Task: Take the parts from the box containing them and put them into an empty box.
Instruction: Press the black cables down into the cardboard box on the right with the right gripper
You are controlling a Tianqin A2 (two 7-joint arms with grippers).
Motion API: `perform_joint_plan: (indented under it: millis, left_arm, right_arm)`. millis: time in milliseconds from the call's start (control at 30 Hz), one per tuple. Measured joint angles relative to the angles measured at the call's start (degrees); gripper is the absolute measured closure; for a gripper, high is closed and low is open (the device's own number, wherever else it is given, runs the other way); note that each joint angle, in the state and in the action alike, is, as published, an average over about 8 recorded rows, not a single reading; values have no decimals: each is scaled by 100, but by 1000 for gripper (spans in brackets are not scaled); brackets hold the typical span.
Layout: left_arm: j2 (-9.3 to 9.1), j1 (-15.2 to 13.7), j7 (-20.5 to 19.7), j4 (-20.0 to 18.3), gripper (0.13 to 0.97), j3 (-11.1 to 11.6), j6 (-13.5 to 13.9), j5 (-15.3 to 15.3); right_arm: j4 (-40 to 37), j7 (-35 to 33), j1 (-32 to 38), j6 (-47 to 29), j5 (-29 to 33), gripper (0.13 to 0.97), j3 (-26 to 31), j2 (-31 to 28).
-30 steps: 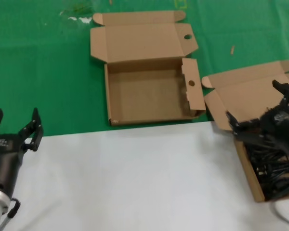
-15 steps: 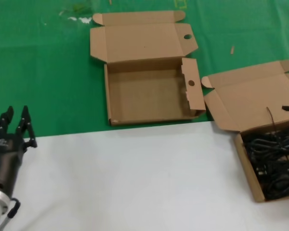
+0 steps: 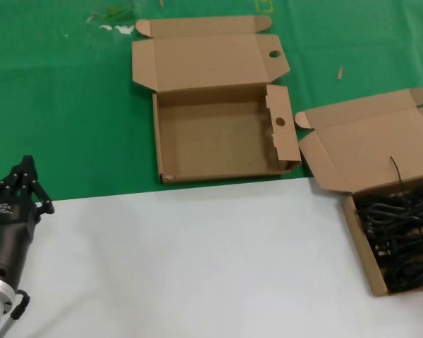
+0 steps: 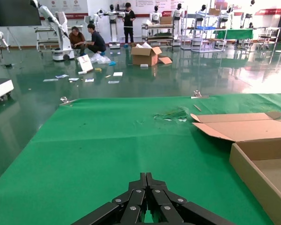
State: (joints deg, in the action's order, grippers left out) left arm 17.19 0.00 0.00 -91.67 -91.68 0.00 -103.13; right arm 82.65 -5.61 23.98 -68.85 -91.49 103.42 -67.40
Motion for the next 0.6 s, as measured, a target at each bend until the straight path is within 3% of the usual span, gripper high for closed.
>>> perform_joint_plan:
  millis: [400,600]
  left_arm:
    - [0,0,0,0,957,0,0,0]
    - [0,0,0,0,957,0,0,0]
  right_arm:
    - [-1318,-486,1121,-173,606,246,657,851]
    - [-1801,-618,1500,-179,743,364,801,1098]
